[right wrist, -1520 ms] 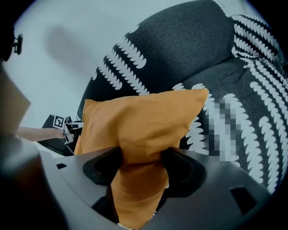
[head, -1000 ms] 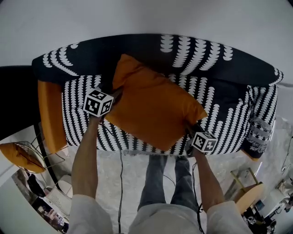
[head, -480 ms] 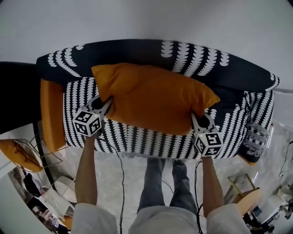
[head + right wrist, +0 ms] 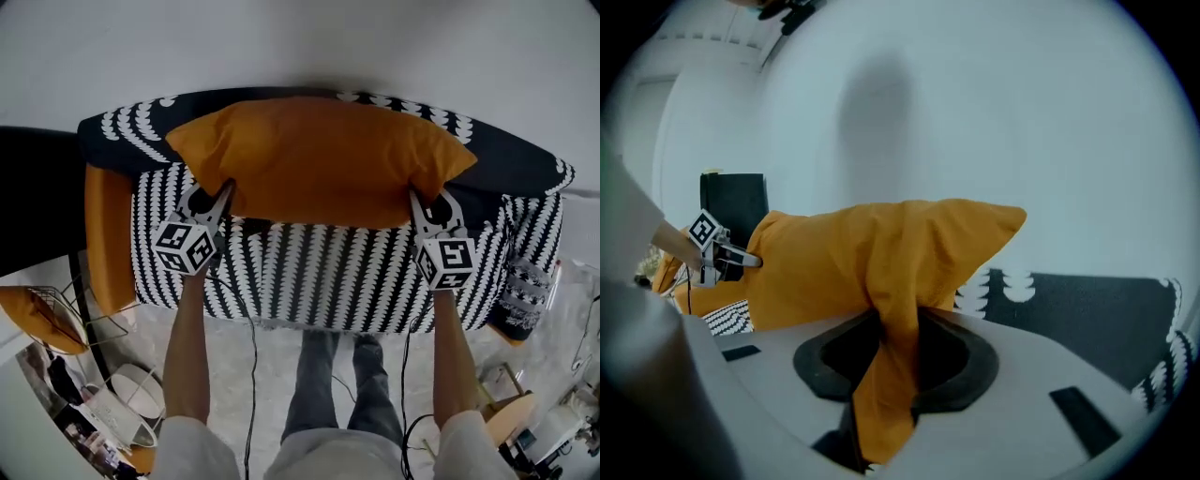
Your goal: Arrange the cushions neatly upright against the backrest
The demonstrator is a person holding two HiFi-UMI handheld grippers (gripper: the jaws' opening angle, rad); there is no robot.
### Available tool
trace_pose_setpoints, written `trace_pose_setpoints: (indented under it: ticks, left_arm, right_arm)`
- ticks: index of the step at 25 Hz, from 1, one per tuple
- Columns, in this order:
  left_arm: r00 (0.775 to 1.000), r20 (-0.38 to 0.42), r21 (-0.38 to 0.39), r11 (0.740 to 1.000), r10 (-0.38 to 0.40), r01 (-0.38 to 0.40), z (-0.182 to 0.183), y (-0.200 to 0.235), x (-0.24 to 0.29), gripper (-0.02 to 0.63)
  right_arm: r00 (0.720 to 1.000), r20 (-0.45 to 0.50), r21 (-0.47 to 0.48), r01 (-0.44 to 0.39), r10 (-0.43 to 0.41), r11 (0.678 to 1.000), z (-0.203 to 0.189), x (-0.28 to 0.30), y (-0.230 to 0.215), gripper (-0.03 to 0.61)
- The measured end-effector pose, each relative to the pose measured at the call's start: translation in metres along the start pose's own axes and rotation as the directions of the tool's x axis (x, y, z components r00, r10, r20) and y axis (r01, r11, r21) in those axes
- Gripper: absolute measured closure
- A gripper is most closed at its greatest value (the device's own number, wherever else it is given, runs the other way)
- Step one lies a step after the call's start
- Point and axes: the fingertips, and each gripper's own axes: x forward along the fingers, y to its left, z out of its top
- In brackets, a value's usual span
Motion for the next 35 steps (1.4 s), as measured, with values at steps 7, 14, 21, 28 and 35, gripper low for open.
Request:
trace_pose_setpoints:
  ticks: [7, 14, 21, 28, 35]
  left_arm:
    - [0.996, -0.091, -0.022, 1.0, 0.02, -0.022, -0.045, 0.013, 0.017, 0.457]
    - [0.989, -0.126, 0.015, 0.997, 0.082, -0.081, -0.045, 0.022, 0.007, 0.31]
    - [0.982, -0.107, -0.002, 0.987, 0.157, -0.158, -0.055, 0.023, -0.013, 0.267]
    - [0.982, -0.086, 0.012, 0.986, 0.167, -0.167, -0.048, 0.018, -0.029, 0.267]
    - [0.984, -0.08, 0.02, 0.988, 0.157, -0.156, -0.05, -0.002, -0.043, 0.268]
  right_arm:
    - [0.997, -0.079, 0.016, -0.006, 0.007, 1.0, -0.048, 0.016, 0.003, 0.414]
    - [0.996, -0.081, 0.038, 0.039, -0.036, 0.999, -0.049, 0.004, -0.004, 0.311]
    - [0.991, -0.123, 0.102, 0.058, -0.046, 0.993, -0.06, -0.011, -0.008, 0.245]
    - [0.99, -0.132, 0.134, 0.06, -0.042, 0.989, -0.071, -0.038, -0.002, 0.241]
    - [0.993, -0.118, 0.114, 0.022, -0.009, 0.993, -0.064, -0.051, 0.015, 0.242]
